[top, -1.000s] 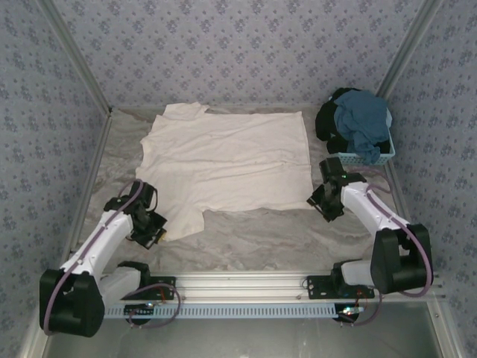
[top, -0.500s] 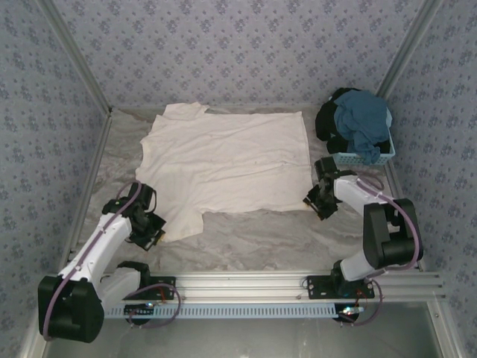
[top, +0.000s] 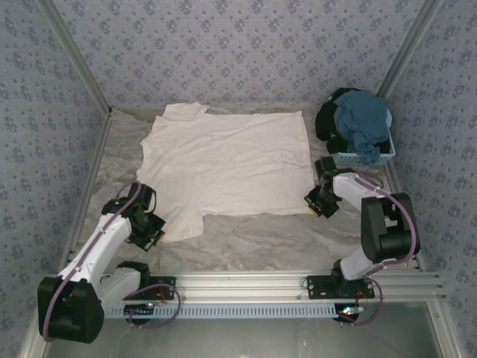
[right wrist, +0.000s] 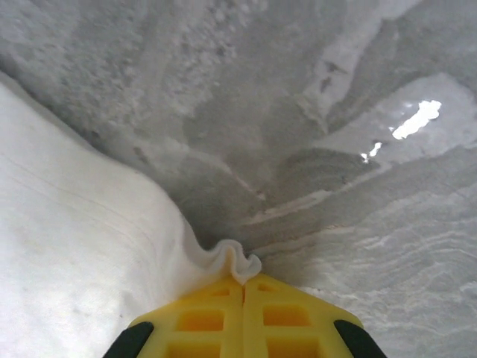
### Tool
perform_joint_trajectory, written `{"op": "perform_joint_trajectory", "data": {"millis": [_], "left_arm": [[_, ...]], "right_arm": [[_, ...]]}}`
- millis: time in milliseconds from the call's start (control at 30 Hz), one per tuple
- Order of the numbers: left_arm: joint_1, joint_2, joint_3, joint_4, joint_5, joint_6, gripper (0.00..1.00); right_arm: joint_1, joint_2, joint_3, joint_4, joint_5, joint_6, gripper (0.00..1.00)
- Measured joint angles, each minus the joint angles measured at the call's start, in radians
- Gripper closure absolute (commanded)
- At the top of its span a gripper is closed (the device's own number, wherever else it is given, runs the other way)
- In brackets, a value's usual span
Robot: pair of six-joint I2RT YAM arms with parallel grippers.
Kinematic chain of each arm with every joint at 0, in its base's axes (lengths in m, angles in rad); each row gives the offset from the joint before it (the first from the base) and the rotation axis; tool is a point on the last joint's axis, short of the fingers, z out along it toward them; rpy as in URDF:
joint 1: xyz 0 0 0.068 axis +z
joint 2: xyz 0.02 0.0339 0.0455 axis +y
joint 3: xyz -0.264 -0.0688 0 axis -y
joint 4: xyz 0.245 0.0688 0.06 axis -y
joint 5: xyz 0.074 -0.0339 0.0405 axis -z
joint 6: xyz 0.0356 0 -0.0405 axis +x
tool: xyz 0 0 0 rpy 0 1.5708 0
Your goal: Fold and stack the t-shirts
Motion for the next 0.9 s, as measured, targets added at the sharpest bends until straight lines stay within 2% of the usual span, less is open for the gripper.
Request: {"op": "perform_joint_trajectory", "data": {"millis": [133, 400, 667, 900], "left_arm": [[-0.001, -0.04, 0.011, -0.04, -0.006, -0.016, 1.0], [-0.053, -0.187, 0.02, -0.152, -0.017, -0.082, 1.0], [-0.136, -0.21, 0.054, -0.275, -0.044, -0.151, 1.0], [-0.153, -0.148, 0.108, -0.257, -0.08, -0.153, 1.0]], "right_arm": [[0.024, -0.06, -0.006, -0.002, 0.023, 0.006, 1.0], [0.116, -0.232, -0.058, -0.169, 0.026, 0.044, 1.0], [0.146, -0.369, -0.158, -0.34, 0.026, 0.082, 1.0], [0.146, -0.341, -0.134, -0.356, 0.026, 0.091, 1.0]]}}
